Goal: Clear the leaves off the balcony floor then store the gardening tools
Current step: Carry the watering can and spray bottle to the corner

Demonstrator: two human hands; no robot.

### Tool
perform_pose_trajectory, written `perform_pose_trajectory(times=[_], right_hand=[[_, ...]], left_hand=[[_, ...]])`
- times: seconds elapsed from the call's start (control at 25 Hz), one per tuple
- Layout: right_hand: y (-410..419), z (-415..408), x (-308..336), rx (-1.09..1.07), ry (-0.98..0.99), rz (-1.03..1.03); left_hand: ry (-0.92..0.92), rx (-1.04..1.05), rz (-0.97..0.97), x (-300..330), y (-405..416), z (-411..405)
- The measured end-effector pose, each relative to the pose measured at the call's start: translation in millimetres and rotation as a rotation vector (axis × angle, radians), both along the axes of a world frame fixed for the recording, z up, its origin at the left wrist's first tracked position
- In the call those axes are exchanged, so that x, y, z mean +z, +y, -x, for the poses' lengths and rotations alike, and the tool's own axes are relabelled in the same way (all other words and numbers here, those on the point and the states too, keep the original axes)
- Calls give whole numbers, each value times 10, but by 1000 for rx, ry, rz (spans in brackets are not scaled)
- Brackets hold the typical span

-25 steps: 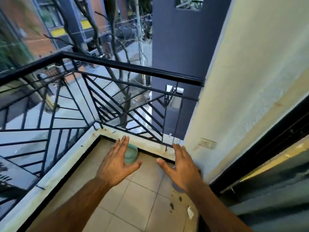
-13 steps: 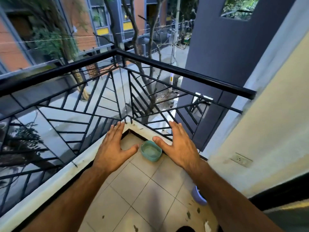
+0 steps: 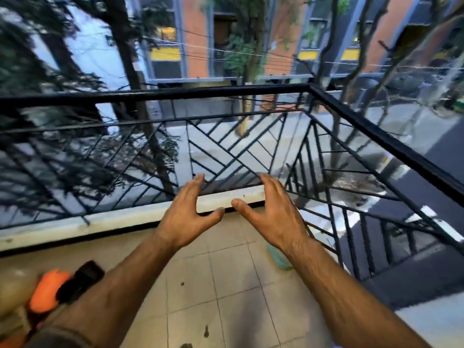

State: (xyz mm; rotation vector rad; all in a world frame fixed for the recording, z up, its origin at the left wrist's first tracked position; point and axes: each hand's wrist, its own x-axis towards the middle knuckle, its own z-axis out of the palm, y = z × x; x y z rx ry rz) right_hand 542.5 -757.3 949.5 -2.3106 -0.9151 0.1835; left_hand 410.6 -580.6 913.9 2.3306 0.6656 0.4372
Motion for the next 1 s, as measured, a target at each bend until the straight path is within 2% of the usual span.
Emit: perform_pose_trajectory(times=[0.16, 0.28, 0.6, 0.76, 1.0], right_hand=[[64, 105, 13, 206, 14, 16], [204, 273, -62, 373, 42, 57], [825, 1215, -112, 798, 80, 111], [1114, 1653, -146, 912, 97, 136], [1497, 2285, -276, 972, 71, 199]], left_hand=[[-3, 197, 21, 66, -163, 496], [-8, 436, 45, 42, -322, 1067], [7, 960, 60, -94, -728, 2505], [24, 1090, 67, -202, -783, 2982], [34, 1148, 126, -382, -567, 3547]])
